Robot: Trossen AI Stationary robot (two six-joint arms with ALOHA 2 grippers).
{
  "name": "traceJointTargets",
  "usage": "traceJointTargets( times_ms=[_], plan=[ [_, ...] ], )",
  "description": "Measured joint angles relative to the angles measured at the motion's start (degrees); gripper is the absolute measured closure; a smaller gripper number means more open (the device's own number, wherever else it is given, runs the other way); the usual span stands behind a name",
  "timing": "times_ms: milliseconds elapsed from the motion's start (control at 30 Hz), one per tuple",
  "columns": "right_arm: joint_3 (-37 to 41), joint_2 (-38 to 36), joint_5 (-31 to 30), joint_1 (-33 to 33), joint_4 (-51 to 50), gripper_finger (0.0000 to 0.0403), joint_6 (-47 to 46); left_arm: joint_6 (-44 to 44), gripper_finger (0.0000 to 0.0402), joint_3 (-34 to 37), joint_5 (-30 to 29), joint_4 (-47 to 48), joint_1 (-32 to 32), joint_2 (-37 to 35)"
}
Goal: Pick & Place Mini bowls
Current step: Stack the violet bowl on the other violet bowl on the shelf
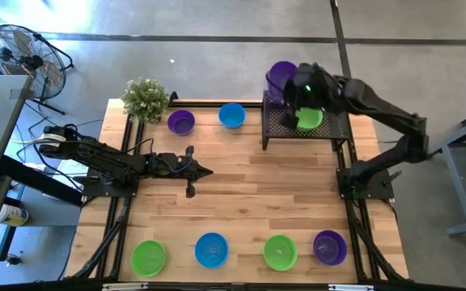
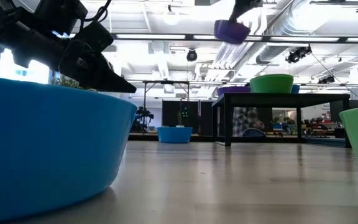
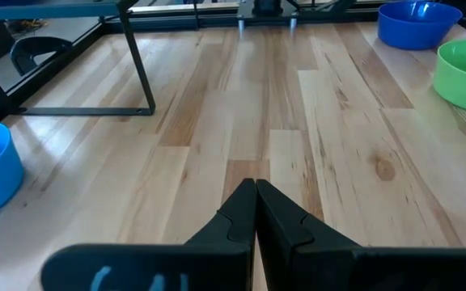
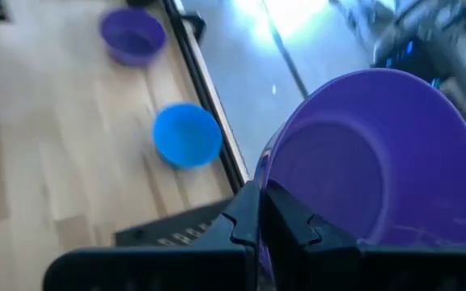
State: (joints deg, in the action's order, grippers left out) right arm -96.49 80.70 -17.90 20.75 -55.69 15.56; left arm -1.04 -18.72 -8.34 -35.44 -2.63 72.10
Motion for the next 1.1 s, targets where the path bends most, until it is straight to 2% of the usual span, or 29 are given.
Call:
traceJointTargets(
  times_ms=[200, 467, 633, 1100],
  plan=[
    [0.00, 5.82, 2.98, 8.55, -0.26, 0.0401, 2.63, 0.00, 0.0401, 0.01, -0.02, 0.00, 0.00, 0.00],
    [0.00, 11.85, 6.87, 15.08, -0.89, 0.0401, 2.69, -0.07, 0.0401, 0.02, -0.02, 0.00, 0.00, 0.00],
    [0.52, 13.87, 9.86, 16.61, -0.75, 0.0401, 2.47, -0.15, 0.0401, 0.02, -0.04, 0.00, 0.00, 0.00],
    [4.09, 14.23, 12.96, 18.66, -0.61, 0.0397, 0.97, -0.13, 0.0401, 0.04, -0.07, 0.00, 0.00, 0.00]
  ],
)
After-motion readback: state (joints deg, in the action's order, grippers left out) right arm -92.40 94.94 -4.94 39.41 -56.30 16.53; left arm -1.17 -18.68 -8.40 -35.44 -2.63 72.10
